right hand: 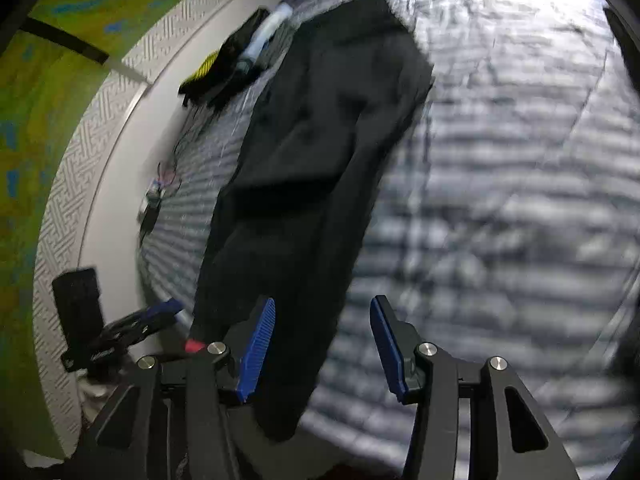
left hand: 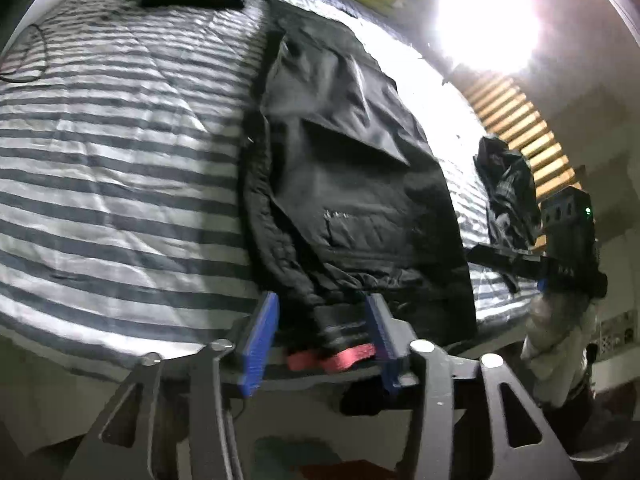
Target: Fold large clothes
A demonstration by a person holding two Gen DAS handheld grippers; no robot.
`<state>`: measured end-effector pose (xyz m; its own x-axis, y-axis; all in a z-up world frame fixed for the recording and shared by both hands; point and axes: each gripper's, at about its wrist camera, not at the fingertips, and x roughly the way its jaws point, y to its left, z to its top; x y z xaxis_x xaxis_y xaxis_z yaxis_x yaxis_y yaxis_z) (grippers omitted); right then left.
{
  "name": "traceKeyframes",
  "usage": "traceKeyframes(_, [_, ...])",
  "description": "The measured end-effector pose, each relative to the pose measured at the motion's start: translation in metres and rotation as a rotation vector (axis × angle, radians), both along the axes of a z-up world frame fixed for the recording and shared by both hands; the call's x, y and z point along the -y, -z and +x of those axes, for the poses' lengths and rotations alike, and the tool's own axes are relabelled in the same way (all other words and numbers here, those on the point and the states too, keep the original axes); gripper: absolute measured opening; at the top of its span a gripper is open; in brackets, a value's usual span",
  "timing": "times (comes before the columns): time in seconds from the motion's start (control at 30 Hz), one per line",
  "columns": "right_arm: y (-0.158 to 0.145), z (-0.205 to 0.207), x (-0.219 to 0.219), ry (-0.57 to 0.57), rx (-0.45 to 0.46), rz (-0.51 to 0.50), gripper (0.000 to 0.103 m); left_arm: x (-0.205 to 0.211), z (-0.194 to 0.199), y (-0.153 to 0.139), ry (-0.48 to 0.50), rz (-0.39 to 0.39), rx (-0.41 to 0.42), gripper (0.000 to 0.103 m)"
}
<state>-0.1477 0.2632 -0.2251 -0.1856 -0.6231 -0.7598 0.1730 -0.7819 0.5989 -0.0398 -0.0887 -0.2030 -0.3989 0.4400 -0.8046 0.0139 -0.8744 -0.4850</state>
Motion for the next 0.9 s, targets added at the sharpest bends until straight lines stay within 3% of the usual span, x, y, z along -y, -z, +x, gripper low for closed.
traceKeyframes(0.07, [0.009, 0.005, 0.011, 0.013, 0.029, 0.033, 0.046, -0.009, -0.003, 0.006, 0.012, -0.043, 0.006, 0.068])
traceKeyframes(0.17, [0.022, 0.008, 0.022, -0.011, 0.061, 0.031, 0.046, -0.01, -0.008, 0.019, -0.003, -0.04, 0.034, 0.069])
traceKeyframes(0.2, [0.026, 0.01, 0.023, -0.01, 0.068, 0.042, 0.043, -0.008, -0.008, 0.024, -0.013, -0.023, 0.043, 0.068])
traceKeyframes(0.23, [0.028, 0.013, 0.023, -0.012, 0.068, 0.04, 0.03, -0.008, -0.007, 0.028, -0.017, -0.002, 0.049, 0.067])
traceKeyframes(0.27, [0.031, 0.017, 0.022, -0.021, 0.08, 0.007, 0.024, -0.009, -0.005, 0.029, -0.02, 0.003, 0.034, 0.067])
traceKeyframes(0.37, [0.031, 0.017, 0.023, -0.014, 0.074, 0.01, 0.022, -0.016, 0.0, 0.027, -0.015, -0.046, 0.002, 0.047])
traceKeyframes(0.4, [0.03, 0.017, 0.025, -0.016, 0.066, 0.016, 0.021, -0.014, -0.001, 0.027, -0.029, -0.039, 0.001, 0.034])
traceKeyframes(0.47, [0.025, 0.018, 0.026, -0.013, 0.044, 0.005, 0.017, -0.003, 0.001, 0.022, -0.059, 0.017, 0.002, 0.028])
traceKeyframes(0.53, [0.015, 0.02, 0.026, -0.013, 0.021, -0.007, 0.013, 0.0, 0.006, 0.014, -0.055, 0.039, -0.019, 0.027])
traceKeyframes(0.73, [-0.016, 0.041, 0.017, -0.053, -0.033, -0.012, 0.013, -0.014, 0.032, -0.013, 0.015, 0.007, -0.065, 0.028])
traceKeyframes(0.8, [-0.014, 0.047, 0.017, -0.068, -0.033, 0.026, 0.014, -0.012, 0.034, -0.011, 0.042, -0.009, -0.031, 0.035])
traceKeyframes(0.9, [-0.009, 0.049, 0.019, -0.117, -0.006, 0.141, 0.02, -0.008, 0.03, -0.02, 0.047, -0.092, -0.02, 0.036])
